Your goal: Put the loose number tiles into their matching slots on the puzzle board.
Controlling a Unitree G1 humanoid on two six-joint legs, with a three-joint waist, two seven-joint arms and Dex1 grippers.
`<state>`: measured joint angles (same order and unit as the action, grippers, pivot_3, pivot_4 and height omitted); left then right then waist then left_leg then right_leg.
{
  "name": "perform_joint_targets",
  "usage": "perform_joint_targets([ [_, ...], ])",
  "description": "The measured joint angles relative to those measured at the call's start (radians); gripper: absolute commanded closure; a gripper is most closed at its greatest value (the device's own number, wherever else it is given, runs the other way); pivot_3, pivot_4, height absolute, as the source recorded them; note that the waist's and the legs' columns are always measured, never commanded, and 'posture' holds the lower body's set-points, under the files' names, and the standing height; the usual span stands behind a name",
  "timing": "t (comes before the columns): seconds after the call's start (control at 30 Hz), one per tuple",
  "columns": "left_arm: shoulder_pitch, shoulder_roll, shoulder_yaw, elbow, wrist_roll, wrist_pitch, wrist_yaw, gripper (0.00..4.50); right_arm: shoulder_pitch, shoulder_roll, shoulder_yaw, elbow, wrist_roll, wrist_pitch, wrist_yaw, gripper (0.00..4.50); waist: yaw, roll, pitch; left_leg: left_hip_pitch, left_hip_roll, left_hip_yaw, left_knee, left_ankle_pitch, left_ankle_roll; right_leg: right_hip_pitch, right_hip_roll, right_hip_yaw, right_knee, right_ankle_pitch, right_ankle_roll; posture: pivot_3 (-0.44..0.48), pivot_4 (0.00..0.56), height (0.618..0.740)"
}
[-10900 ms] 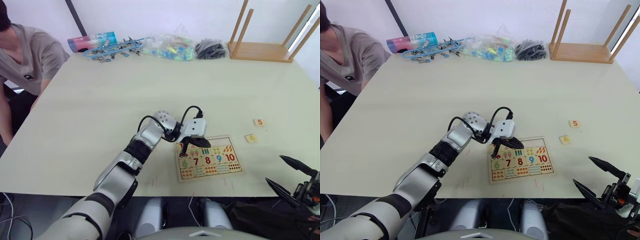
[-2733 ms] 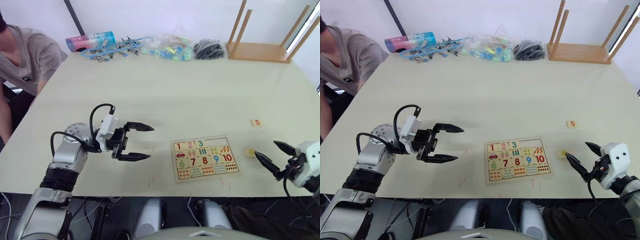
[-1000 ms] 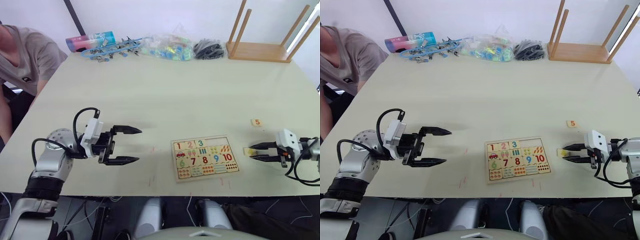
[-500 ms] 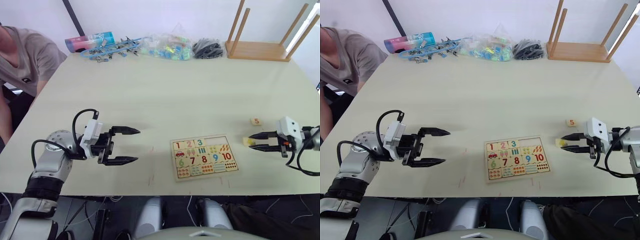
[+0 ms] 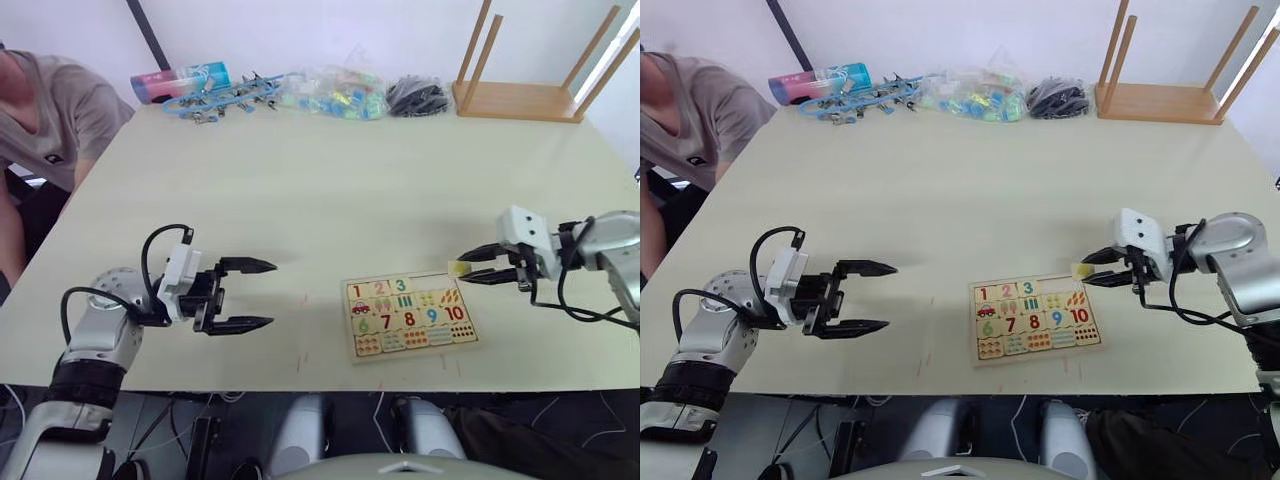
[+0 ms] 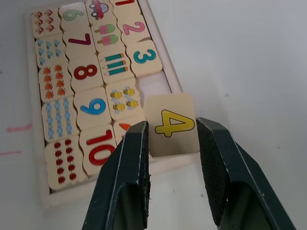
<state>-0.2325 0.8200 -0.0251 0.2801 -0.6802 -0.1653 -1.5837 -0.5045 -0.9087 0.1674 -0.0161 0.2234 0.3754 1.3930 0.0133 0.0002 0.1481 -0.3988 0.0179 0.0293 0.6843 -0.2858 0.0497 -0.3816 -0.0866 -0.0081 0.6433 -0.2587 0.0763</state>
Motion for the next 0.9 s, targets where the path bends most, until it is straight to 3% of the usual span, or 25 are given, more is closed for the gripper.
perform_joint_targets([
  [0.2, 0.0, -0.03, 0.034, -0.006, 0.019, 0.002, 0.0, 0.0, -0.117, 0.011, 0.113, -0.047, -0.06, 0.114, -0.002, 3.61, -0.003, 0.0, 0.0, 0.0, 0.0, 0.0, 0.0, 0.0, 0.0, -0.001, 0.0, 0.0, 0.0, 0.0, 0.0, 0.0, 0.15, 0.74],
  [0.47, 0.012, -0.078, 0.055, -0.043, 0.032, 0.009, 0.001, 0.0, -0.167, 0.042, 0.21, -0.078, -0.097, 0.208, -0.008, 3.61, -0.002, 0.0, 0.0, -0.001, 0.0, 0.0, 0.0, 0.0, 0.0, -0.001, 0.0, 0.0, -0.001, 0.0, 0.0, 0.0, 0.15, 0.74],
  [0.9, 0.019, -0.09, 0.056, -0.071, 0.06, 0.023, 0.0, 0.0, -0.212, 0.074, 0.306, -0.074, -0.199, 0.199, -0.022, 3.61, -0.003, 0.0, 0.001, -0.001, 0.0, 0.0, 0.0, 0.0, 0.0, -0.001, 0.0, 0.0, 0.0, 0.0, 0.0, 0.0, 0.15, 0.74],
])
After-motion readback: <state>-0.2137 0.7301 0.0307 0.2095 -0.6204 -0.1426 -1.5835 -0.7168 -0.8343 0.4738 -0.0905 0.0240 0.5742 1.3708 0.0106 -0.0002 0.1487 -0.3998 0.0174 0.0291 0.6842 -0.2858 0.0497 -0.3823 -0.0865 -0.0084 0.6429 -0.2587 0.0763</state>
